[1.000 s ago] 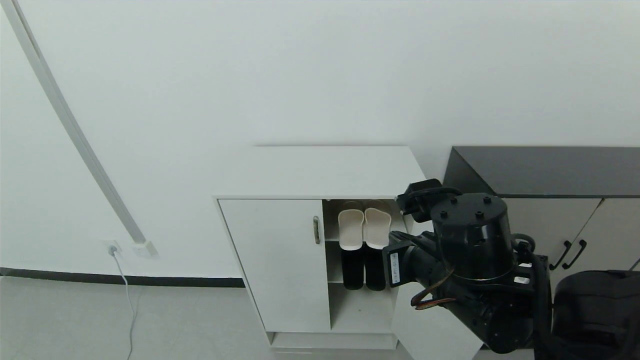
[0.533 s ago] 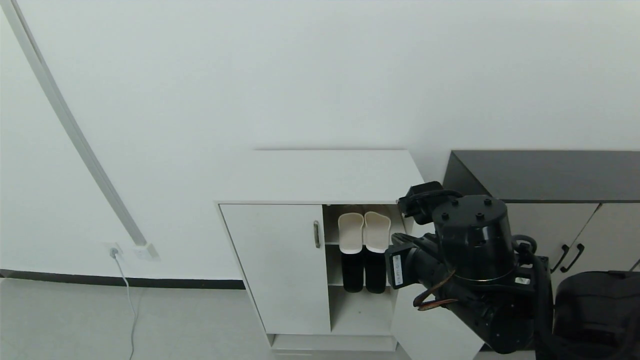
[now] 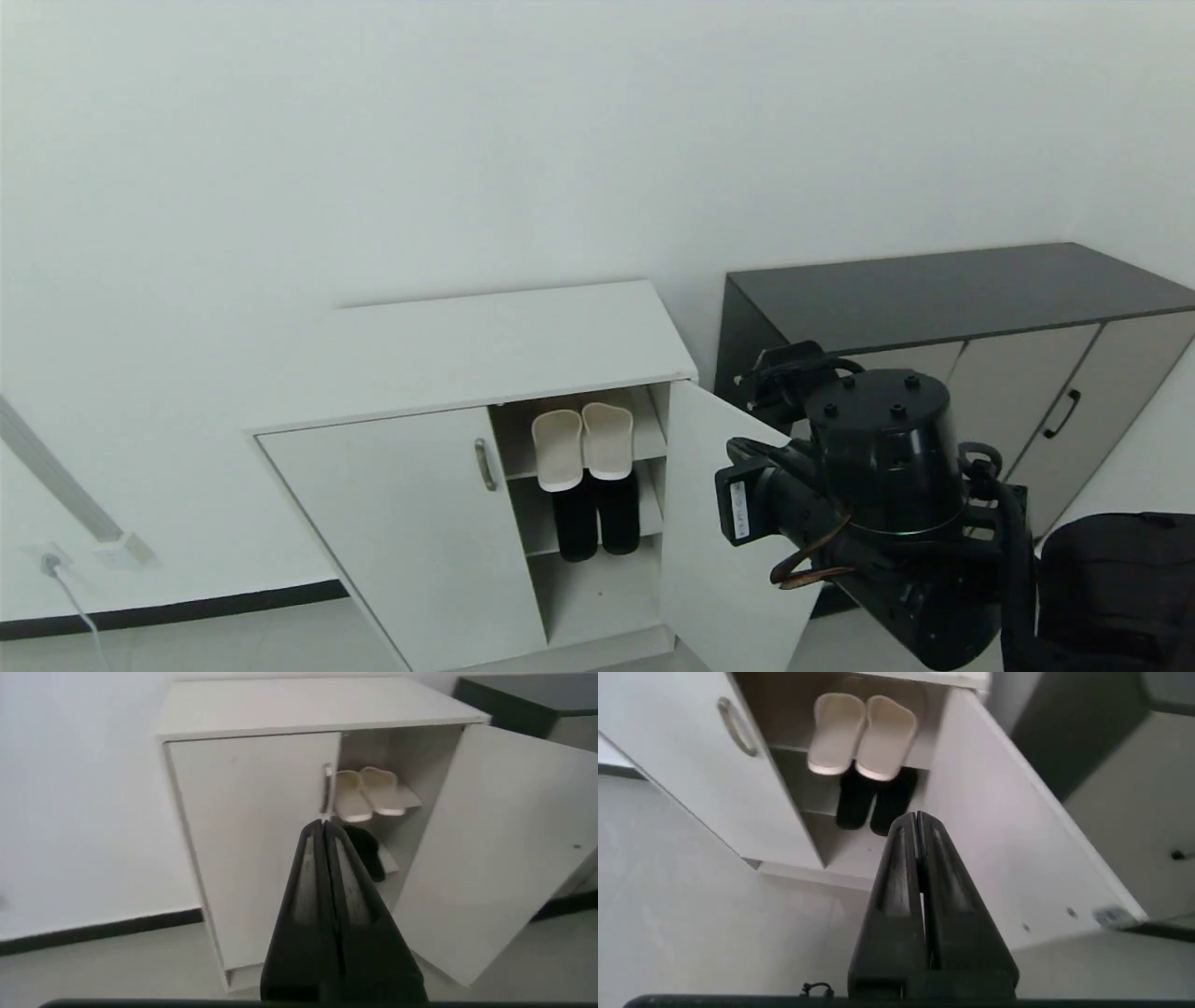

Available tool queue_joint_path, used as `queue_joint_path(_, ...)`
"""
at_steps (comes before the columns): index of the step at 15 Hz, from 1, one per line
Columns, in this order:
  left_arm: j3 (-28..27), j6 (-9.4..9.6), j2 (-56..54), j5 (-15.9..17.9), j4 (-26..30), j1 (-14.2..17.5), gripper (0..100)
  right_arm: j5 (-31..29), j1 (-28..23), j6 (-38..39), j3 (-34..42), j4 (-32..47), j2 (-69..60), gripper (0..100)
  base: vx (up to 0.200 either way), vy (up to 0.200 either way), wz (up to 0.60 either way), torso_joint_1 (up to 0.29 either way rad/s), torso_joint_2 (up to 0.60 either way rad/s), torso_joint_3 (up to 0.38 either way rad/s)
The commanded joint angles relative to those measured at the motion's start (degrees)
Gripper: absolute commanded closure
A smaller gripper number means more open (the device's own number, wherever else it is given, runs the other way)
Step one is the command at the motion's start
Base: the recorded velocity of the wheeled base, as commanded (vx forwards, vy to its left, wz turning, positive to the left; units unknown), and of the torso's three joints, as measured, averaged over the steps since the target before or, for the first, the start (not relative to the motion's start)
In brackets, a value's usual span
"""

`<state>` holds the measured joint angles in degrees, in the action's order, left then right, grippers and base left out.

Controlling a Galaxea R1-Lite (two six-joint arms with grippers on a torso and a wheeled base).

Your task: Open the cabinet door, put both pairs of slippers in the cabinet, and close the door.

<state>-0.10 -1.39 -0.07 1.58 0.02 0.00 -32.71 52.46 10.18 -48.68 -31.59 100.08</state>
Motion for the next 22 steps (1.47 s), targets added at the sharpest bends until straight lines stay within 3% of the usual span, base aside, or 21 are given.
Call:
queue_joint_path(1,0.01,-0.02,0.07,-0.09,-0.02,0.09,100,0.01,-0.16,0.02,-0.01,-0.05,0.11,100,0.0,0.0,0.0,0.0,0.0,0.0)
queue_joint_path(7,0.01,-0.02,0.07,0.0,-0.02,0.09,100,0.01,-0.42,0.02,0.16,-0.05,0.2,100,0.0,0.0,0.0,0.0,0.0,0.0)
queue_joint_path(13,0.01,-0.02,0.07,-0.09,-0.02,0.09,100,0.1,-0.6,0.02,0.34,-0.32,0.64,100,-0.2,0.0,0.0,0.005,0.0,-0.002)
queue_joint_path(15,0.01,0.07,0.07,-0.18,-0.02,0.09,100,0.1,-1.3,0.02,0.25,-0.41,1.08,100,0.0,0.0,0.0,0.0,0.0,0.0)
queue_joint_path(20,0.01,0.07,0.07,-0.18,-0.02,0.09,100,5.81,-13.7,-4.03,-7.49,0.21,5.12,100,0.0,0.0,0.0,0.0,0.0,0.0)
queue_joint_path(22,0.01,0.07,0.07,0.0,-0.02,0.09,100,7.39,-19.5,-3.94,-16.63,7.33,8.46,100,0.0,0.0,0.0,0.0,0.0,0.0)
